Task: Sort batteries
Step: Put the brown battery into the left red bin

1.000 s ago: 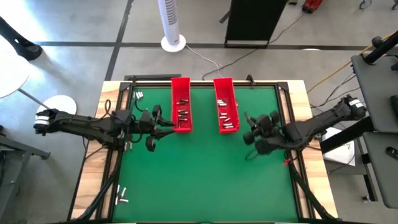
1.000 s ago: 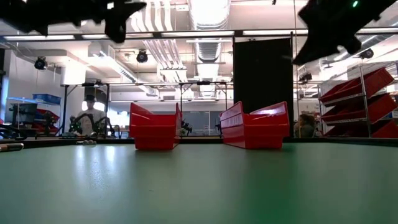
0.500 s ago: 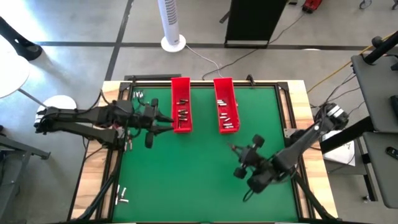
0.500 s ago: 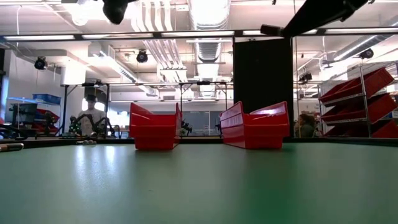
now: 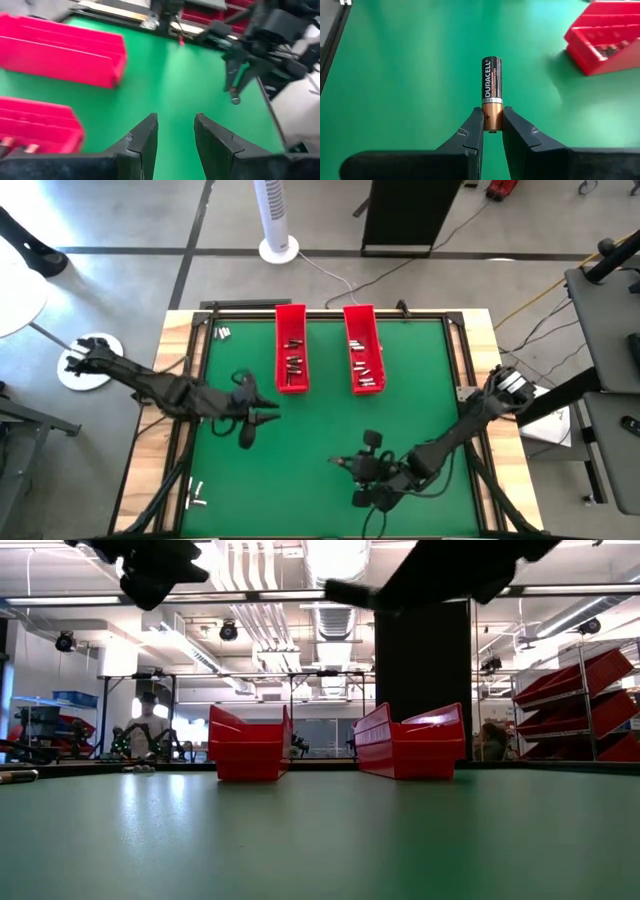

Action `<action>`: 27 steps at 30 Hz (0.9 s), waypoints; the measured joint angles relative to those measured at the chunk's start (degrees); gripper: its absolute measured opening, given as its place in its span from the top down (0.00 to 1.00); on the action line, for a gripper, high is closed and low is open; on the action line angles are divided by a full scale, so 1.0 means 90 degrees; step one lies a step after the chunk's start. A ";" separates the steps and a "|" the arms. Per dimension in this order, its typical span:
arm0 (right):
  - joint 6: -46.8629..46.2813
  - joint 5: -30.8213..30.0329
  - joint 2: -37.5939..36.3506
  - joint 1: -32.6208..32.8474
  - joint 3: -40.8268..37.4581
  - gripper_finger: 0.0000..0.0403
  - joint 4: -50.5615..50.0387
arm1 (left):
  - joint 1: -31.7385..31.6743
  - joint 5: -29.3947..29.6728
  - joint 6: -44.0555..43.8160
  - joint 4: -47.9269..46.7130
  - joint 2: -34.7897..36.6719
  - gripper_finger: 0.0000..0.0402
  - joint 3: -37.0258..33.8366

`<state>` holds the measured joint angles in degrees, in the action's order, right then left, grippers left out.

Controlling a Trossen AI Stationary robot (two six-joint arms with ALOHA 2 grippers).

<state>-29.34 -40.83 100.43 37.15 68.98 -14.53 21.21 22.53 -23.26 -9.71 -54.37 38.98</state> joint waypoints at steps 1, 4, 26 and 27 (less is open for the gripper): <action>0.0068 0.0067 0.0074 -0.0040 -0.0001 0.90 0.0154 | 0.0156 0.0062 -0.0067 0.0062 -0.0117 0.73 0.0000; 0.0165 0.0280 0.0288 -0.0201 0.0006 0.90 0.0506 | 0.0527 0.0111 -0.0282 0.0120 -0.0504 0.73 0.0005; 0.0572 0.1755 0.1546 -0.1127 -0.0011 0.89 0.0746 | 0.1133 0.0107 -0.0978 0.2041 -0.3947 0.73 0.0036; 0.0643 0.1859 0.1561 -0.1153 -0.0011 0.89 0.0762 | 0.1114 0.0107 -0.0872 0.2275 -0.4114 0.73 0.0036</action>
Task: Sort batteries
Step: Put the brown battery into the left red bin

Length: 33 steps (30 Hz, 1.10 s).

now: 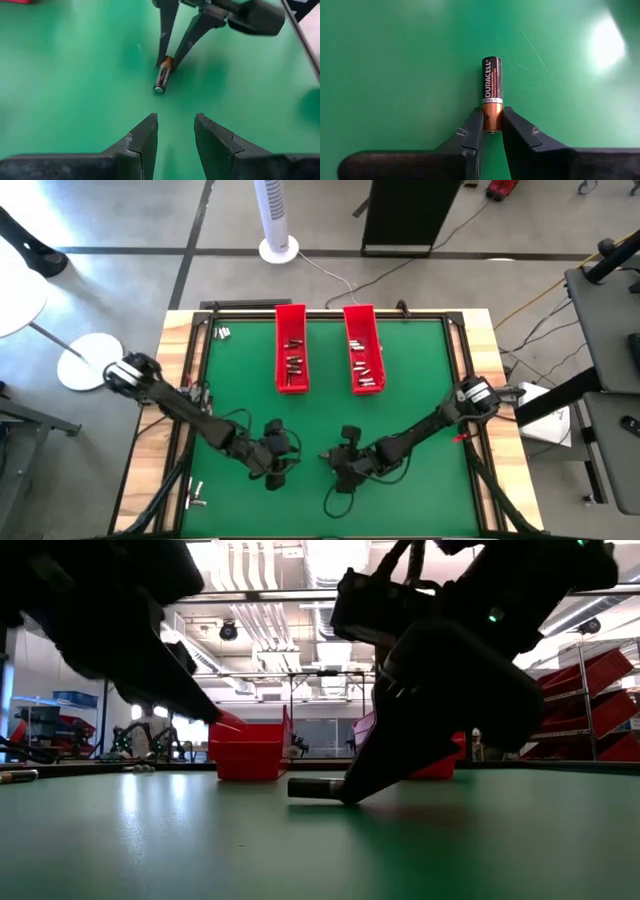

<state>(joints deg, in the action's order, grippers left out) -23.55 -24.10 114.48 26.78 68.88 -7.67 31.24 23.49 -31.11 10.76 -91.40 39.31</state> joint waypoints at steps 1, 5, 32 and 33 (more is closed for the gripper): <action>0.0053 0.0089 0.0021 -0.0023 0.0001 0.89 0.0009 | -0.0025 -0.0003 0.0078 0.0208 -0.0179 0.73 0.0001; 0.0122 0.0171 0.0062 -0.0075 -0.0006 0.87 0.0084 | -0.0067 0.0000 0.0331 0.0556 -0.0843 0.72 0.0248; 0.0281 -0.0076 -0.0382 0.0088 -0.0015 0.56 -0.0243 | -0.0825 -0.0149 0.1466 0.0915 -0.2551 0.50 0.1447; 0.0237 -0.0129 -0.0433 0.0127 -0.0014 0.55 -0.0275 | -0.0830 -0.0149 0.1494 0.0919 -0.2610 0.50 0.1501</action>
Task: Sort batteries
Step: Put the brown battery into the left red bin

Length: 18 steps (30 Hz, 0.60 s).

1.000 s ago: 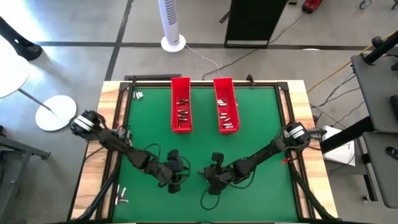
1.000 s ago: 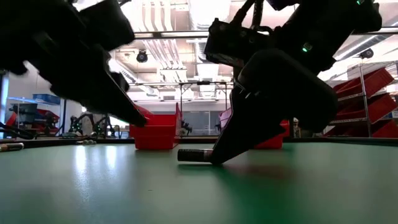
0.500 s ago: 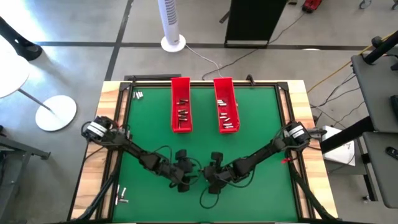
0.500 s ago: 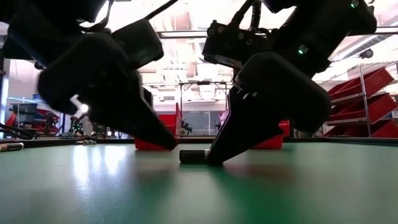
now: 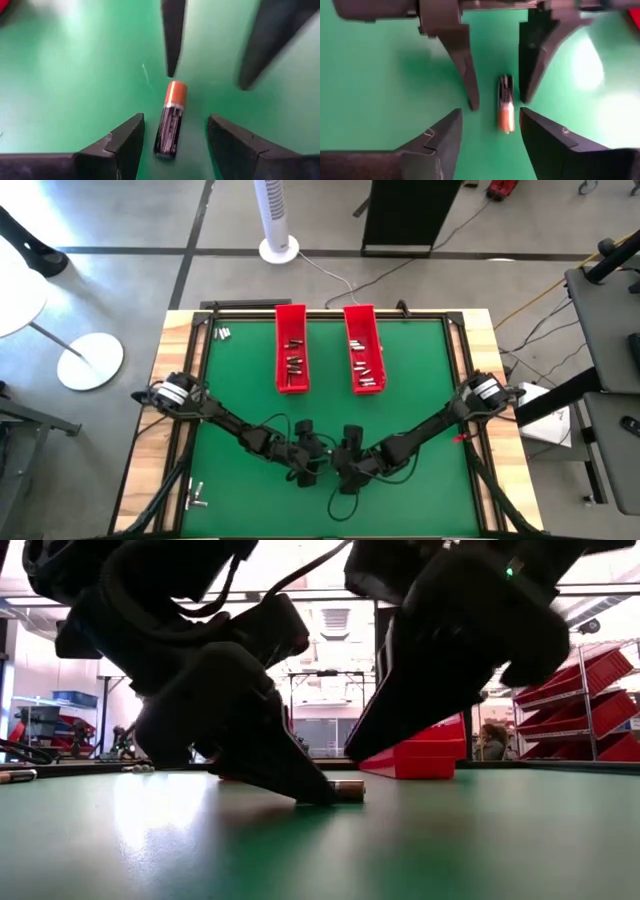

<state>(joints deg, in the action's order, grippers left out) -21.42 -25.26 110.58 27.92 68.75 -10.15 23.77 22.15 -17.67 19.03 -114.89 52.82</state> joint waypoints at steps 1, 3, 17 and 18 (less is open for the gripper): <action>-0.0040 -0.0038 -0.0101 0.0051 0.0001 0.53 -0.0048 | 0.0000 0.0000 0.0027 0.0000 -0.0054 0.51 0.0054; -0.0124 -0.0176 -0.0265 0.0176 -0.0037 0.50 -0.0359 | -0.0010 -0.0020 0.0062 0.0032 -0.0176 0.54 0.0156; -0.0906 -0.1613 -0.1698 0.1271 -0.0100 0.40 -0.1609 | -0.0132 -0.0391 -0.0285 -0.0050 -0.0151 0.92 0.0010; -0.0953 -0.1696 -0.1781 0.1344 -0.0115 0.40 -0.1686 | -0.0136 -0.0391 -0.0359 -0.0056 -0.0151 0.92 0.0010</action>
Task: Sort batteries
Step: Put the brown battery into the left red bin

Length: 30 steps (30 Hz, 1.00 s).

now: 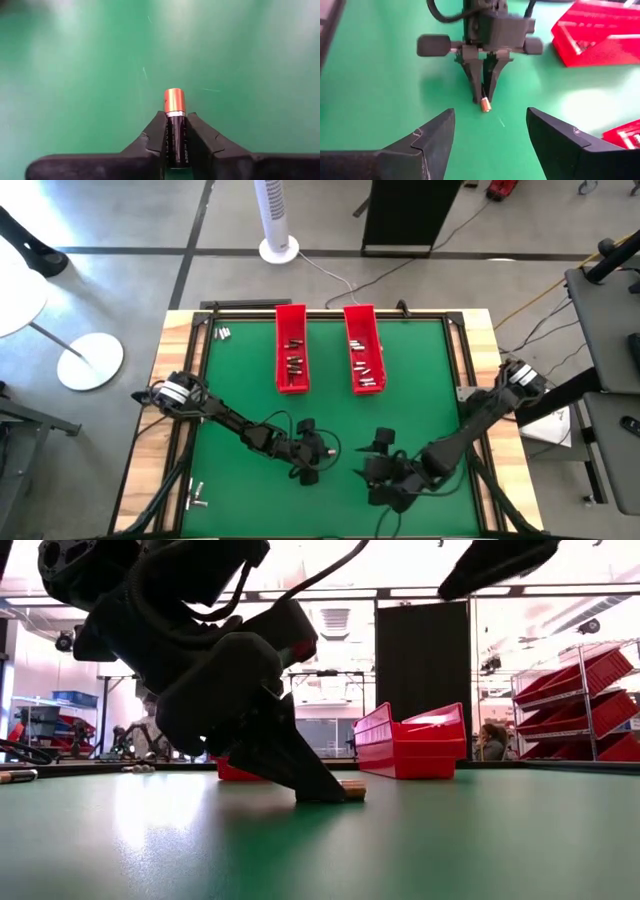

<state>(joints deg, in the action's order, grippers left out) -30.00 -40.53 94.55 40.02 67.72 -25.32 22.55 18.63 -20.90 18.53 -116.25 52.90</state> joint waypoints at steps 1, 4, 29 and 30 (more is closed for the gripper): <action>-0.0005 -0.0048 -0.0077 0.0076 -0.0022 0.41 -0.0055 | 0.0000 0.0002 -0.0071 0.0000 -0.0002 0.92 0.0000; -0.0005 -0.0172 -0.0314 0.0291 -0.0072 0.42 -0.0111 | 0.0000 0.0002 -0.0216 -0.0010 0.0115 0.92 -0.0008; -0.0845 -0.0166 -0.0800 0.0718 -0.1126 0.43 -0.0155 | -0.2096 0.0423 0.0268 -0.4863 0.4441 0.92 0.0177; -0.0837 -0.0164 -0.0800 0.0721 -0.1126 0.43 -0.0158 | -0.2344 0.0298 0.0527 -0.4952 0.4505 0.92 0.0207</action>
<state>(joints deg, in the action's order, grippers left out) -37.53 -42.00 87.35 46.50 57.58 -26.75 1.45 21.31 -16.15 -26.04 -75.70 54.77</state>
